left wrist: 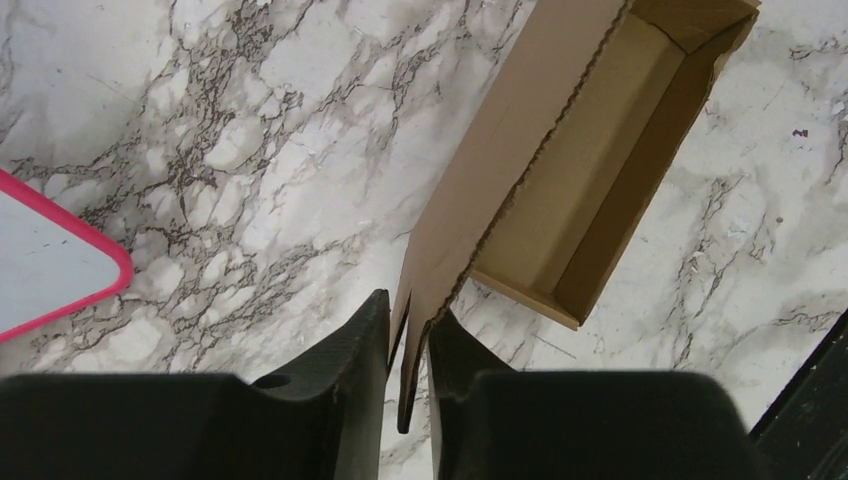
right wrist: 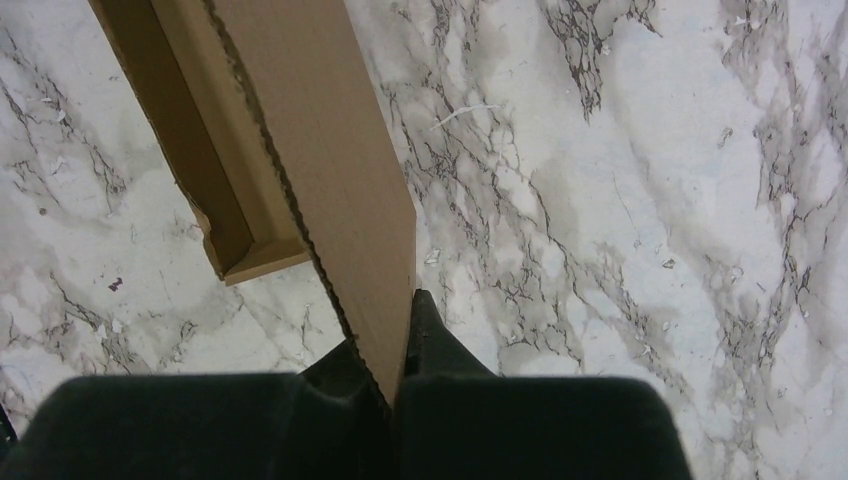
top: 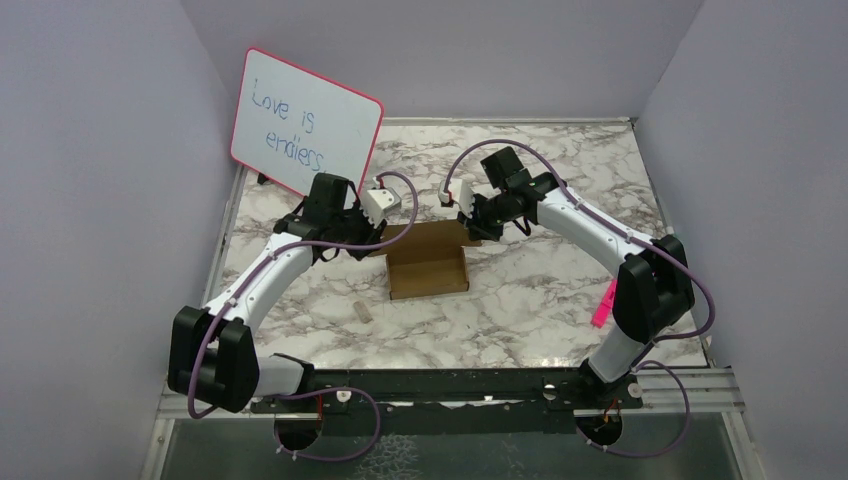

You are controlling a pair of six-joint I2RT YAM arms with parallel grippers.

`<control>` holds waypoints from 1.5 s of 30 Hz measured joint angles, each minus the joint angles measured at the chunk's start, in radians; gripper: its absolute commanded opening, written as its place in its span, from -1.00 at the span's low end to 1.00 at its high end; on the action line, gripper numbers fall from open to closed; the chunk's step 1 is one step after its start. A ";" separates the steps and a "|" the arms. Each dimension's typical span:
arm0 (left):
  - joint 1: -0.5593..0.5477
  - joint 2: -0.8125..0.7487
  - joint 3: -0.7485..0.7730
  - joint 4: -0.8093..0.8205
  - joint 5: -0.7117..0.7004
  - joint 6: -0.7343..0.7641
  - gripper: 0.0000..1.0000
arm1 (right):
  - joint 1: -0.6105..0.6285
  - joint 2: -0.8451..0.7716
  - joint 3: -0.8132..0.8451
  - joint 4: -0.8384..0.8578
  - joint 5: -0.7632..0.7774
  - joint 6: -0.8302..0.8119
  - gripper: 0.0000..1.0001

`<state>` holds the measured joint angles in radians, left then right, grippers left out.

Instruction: Fold the paper box

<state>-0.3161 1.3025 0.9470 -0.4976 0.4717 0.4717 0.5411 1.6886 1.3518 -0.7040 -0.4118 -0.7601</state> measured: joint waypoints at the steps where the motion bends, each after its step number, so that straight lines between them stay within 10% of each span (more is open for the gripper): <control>1: 0.000 0.003 -0.001 0.000 0.000 0.000 -0.77 | 0.000 0.000 0.000 0.000 0.000 0.001 -0.98; 6: 0.000 0.013 -0.001 0.002 0.002 -0.014 -1.00 | 0.000 0.000 0.000 0.000 -0.001 0.028 -0.98; 45: -0.139 0.028 -0.003 0.235 -0.520 -0.872 -1.00 | 0.138 0.048 0.071 0.188 0.563 1.043 -0.98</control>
<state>-0.4553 1.3304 0.9443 -0.2630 -0.0483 -0.4000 0.6788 1.7370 1.4223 -0.5163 0.1516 0.2829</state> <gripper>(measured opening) 0.006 0.031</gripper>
